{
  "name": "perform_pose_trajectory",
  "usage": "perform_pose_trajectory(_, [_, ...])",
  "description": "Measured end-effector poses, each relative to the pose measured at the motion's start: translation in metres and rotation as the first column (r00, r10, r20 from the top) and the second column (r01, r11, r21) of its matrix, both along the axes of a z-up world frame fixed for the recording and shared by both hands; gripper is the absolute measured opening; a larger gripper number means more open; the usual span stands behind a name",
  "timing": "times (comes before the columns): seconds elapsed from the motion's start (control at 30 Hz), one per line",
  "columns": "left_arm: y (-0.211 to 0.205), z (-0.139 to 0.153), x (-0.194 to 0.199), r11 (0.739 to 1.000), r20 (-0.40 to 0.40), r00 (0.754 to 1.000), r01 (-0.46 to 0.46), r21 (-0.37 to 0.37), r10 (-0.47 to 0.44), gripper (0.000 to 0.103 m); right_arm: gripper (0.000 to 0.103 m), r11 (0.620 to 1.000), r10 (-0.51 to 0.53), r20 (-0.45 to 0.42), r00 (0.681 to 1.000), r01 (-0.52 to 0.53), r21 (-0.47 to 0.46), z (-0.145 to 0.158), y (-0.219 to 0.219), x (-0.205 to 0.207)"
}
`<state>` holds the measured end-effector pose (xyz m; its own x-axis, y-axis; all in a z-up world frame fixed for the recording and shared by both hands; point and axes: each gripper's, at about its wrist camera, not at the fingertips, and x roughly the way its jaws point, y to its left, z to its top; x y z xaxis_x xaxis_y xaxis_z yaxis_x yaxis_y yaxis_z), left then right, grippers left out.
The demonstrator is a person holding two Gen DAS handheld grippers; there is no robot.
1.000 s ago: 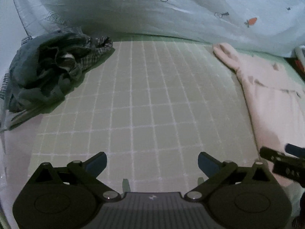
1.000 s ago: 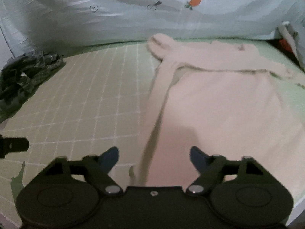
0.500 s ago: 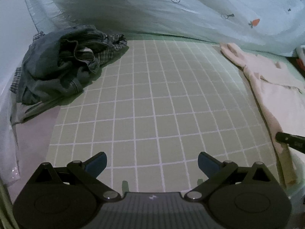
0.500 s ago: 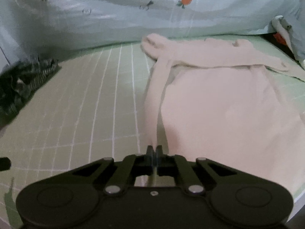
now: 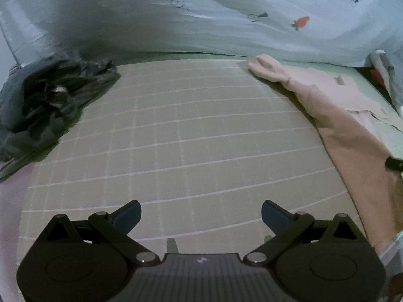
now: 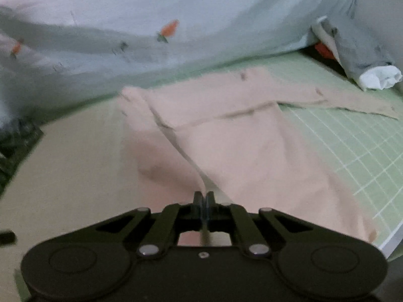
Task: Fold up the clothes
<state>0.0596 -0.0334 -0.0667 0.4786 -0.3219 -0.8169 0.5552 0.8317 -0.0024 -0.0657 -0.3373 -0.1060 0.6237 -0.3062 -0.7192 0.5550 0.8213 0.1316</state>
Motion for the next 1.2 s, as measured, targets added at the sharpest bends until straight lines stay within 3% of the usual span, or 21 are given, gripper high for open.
perform_pose_trajectory(0.17, [-0.035,0.001,-0.011,0.998,-0.014,0.998,-0.058,0.021,0.058,0.101,0.003,0.993,0.12,-0.118,0.986,-0.119,0.008,-0.031,-0.016,0.004])
perform_pose_trajectory(0.3, [-0.065,-0.006,-0.016,0.993,-0.041,0.993,-0.112,0.036,0.114,0.101,0.008,0.966,0.254,-0.161,0.954,-0.258,-0.005,-0.033,-0.021,0.006])
perform_pose_trajectory(0.33, [-0.073,-0.008,-0.016,0.991,-0.051,0.99,-0.129,0.037,0.13,0.101,0.011,0.956,0.288,-0.167,0.943,-0.292,0.0,-0.031,-0.025,0.007])
perform_pose_trajectory(0.43, [-0.097,-0.012,-0.016,0.986,-0.061,0.984,-0.165,0.034,0.167,0.101,0.031,0.932,0.361,-0.155,0.919,-0.359,0.046,-0.027,-0.045,0.006])
perform_pose_trajectory(0.5, [-0.114,-0.014,-0.017,0.983,-0.059,0.981,-0.182,0.032,0.184,0.101,0.038,0.926,0.374,-0.1,0.922,-0.366,0.093,-0.021,-0.07,0.002])
perform_pose_trajectory(0.6, [-0.137,-0.018,-0.017,0.976,-0.057,0.974,-0.216,0.029,0.218,0.101,0.049,0.94,0.33,-0.037,0.943,-0.325,0.102,-0.008,-0.111,-0.003])
perform_pose_trajectory(0.8, [-0.173,-0.028,0.002,0.952,-0.086,0.948,-0.304,0.029,0.306,0.101,0.054,0.985,0.119,-0.009,0.993,-0.116,0.126,-0.003,-0.211,0.003])
perform_pose_trajectory(1.03, [-0.215,-0.034,0.051,0.936,-0.063,0.934,-0.35,0.027,0.351,0.101,0.066,0.995,-0.033,-0.006,0.999,0.033,0.089,-0.016,-0.303,0.044])
perform_pose_trajectory(1.2, [-0.244,-0.043,0.085,0.933,-0.06,0.933,-0.35,0.084,0.355,0.101,0.067,0.995,-0.078,-0.086,0.993,0.082,0.049,-0.035,-0.338,0.088])
